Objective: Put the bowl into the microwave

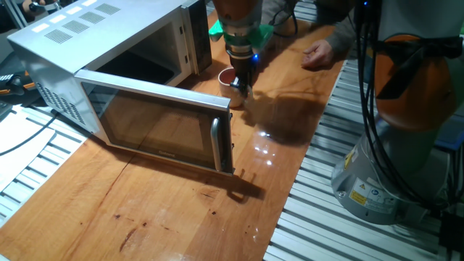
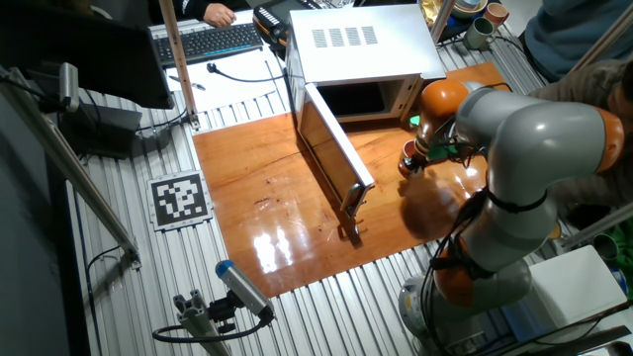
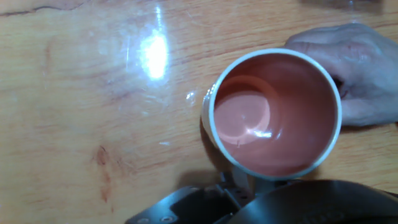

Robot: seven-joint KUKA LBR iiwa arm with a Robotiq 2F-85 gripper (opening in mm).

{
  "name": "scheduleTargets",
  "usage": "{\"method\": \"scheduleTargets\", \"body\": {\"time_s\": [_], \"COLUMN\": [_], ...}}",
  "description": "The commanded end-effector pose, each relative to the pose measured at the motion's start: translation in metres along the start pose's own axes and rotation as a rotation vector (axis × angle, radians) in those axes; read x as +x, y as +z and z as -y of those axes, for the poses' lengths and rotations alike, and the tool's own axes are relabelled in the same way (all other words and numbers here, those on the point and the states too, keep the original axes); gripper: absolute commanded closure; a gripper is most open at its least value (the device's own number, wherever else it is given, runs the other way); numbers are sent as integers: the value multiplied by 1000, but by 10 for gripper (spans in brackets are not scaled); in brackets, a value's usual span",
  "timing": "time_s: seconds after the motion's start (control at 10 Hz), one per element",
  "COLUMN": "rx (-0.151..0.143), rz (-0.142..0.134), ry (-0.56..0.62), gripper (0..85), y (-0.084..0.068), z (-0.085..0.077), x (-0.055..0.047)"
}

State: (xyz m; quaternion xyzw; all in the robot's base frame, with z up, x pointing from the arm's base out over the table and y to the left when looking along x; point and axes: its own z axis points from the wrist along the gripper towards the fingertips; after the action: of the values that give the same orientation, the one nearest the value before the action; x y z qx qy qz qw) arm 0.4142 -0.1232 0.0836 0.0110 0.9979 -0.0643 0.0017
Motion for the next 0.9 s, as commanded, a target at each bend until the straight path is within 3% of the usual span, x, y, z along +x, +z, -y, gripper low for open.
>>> {"method": "scheduleTargets", "body": {"time_s": [0.0,0.8], "rx": [-4,0], "rz": [-4,3], "ry": [-6,-10], "gripper": [850,850], "y": [-1,-3], "z": [1,0], "x": [0,0]}}
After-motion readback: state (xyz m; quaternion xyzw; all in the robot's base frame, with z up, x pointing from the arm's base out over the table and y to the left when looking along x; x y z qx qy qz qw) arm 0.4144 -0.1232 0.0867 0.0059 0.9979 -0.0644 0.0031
